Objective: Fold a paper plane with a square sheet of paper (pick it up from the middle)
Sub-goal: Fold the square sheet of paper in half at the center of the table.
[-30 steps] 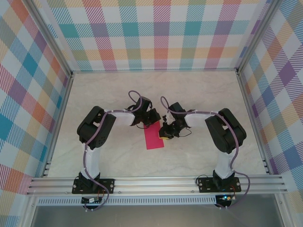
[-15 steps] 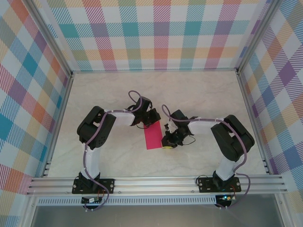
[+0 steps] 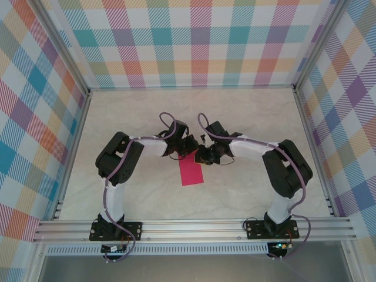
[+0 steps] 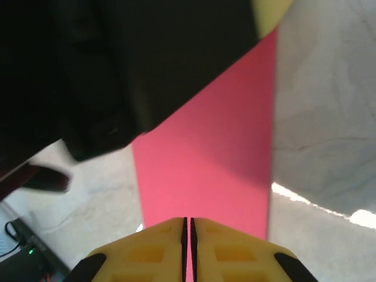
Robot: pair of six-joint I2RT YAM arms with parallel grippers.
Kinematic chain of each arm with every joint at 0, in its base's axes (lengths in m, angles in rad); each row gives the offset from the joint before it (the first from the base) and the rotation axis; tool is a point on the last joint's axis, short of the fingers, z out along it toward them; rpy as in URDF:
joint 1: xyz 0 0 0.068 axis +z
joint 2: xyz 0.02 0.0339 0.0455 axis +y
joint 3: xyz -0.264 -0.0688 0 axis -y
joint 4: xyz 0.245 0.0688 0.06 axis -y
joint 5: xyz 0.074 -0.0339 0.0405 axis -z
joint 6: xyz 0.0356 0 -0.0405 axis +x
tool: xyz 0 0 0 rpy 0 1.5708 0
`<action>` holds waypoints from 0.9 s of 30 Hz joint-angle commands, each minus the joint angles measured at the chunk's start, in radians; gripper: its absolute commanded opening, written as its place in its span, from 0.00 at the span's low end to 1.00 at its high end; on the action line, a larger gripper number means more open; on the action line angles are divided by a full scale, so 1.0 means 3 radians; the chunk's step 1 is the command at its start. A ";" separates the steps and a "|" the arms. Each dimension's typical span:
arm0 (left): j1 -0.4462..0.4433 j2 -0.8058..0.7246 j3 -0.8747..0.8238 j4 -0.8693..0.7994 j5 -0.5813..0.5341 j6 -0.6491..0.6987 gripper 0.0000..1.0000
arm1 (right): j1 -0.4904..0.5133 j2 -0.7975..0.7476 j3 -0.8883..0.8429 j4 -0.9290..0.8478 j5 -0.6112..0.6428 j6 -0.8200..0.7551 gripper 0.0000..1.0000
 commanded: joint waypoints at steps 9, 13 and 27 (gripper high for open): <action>-0.0019 0.0023 -0.0146 -0.0331 -0.0160 0.0051 0.08 | -0.0008 0.0224 0.0005 0.0468 0.0256 0.0115 0.11; -0.0019 0.0012 -0.0154 -0.0336 -0.0164 0.0051 0.08 | -0.0013 0.0263 0.0008 0.0526 0.0377 0.0097 0.11; -0.0019 -0.0013 -0.0144 -0.0394 -0.0225 0.0072 0.08 | -0.0013 0.0178 -0.0441 0.0616 -0.0011 0.0000 0.12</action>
